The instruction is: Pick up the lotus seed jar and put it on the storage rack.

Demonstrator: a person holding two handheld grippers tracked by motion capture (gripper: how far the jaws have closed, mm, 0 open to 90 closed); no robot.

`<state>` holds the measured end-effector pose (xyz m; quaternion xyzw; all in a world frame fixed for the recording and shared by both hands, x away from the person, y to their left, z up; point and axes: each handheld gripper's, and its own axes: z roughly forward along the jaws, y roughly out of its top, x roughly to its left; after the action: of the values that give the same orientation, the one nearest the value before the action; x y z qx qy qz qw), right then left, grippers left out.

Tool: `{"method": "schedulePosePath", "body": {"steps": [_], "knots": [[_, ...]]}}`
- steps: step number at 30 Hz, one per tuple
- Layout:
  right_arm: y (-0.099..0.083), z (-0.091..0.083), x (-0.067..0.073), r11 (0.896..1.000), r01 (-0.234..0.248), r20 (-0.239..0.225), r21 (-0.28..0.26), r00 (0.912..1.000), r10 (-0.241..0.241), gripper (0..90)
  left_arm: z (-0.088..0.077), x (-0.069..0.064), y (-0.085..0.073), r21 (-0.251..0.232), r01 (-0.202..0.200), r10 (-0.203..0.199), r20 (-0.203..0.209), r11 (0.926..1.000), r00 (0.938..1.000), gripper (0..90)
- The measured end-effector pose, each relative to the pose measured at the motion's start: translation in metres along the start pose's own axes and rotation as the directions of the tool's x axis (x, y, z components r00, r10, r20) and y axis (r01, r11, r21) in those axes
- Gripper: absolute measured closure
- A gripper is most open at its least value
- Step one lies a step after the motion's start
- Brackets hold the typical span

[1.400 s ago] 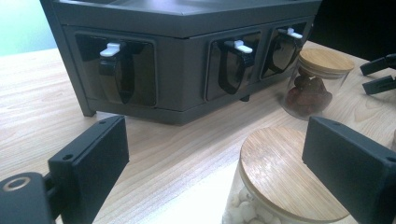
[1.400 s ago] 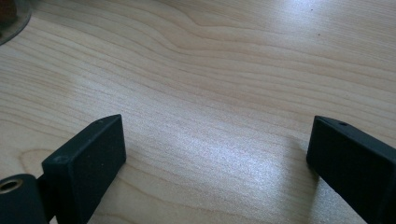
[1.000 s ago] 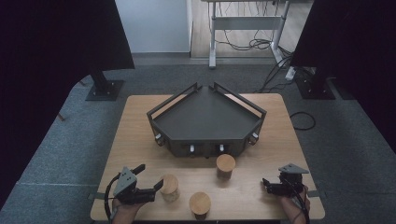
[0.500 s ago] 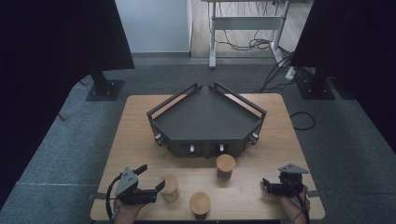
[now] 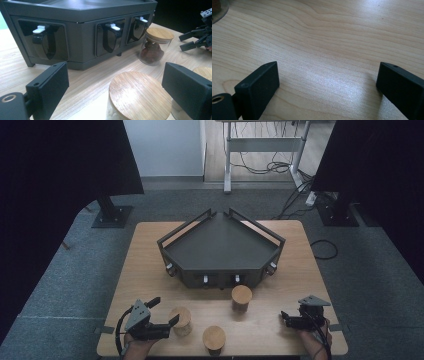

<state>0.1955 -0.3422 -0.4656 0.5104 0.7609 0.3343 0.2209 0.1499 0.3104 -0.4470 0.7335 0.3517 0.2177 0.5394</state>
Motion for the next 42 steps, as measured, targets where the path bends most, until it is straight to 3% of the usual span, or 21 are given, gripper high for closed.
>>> {"method": "schedulePosePath", "body": {"steps": [24, 42], "knots": [[0.000, 0.000, 0.000, 1.000, 0.000, 0.000, 0.000, 1.0000, 0.000, 3.9, 0.011, -0.006, -0.001, 0.017, -0.020, 0.019, 0.039, 0.9997, 0.9990, 6.9], [0.000, 0.000, 0.000, 1.000, 0.000, 0.000, 0.000, 1.0000, 0.000, 3.9, 0.021, -0.007, -0.003, 0.056, -0.040, 0.037, 0.059, 0.9976, 0.9976, 6.9]]}}
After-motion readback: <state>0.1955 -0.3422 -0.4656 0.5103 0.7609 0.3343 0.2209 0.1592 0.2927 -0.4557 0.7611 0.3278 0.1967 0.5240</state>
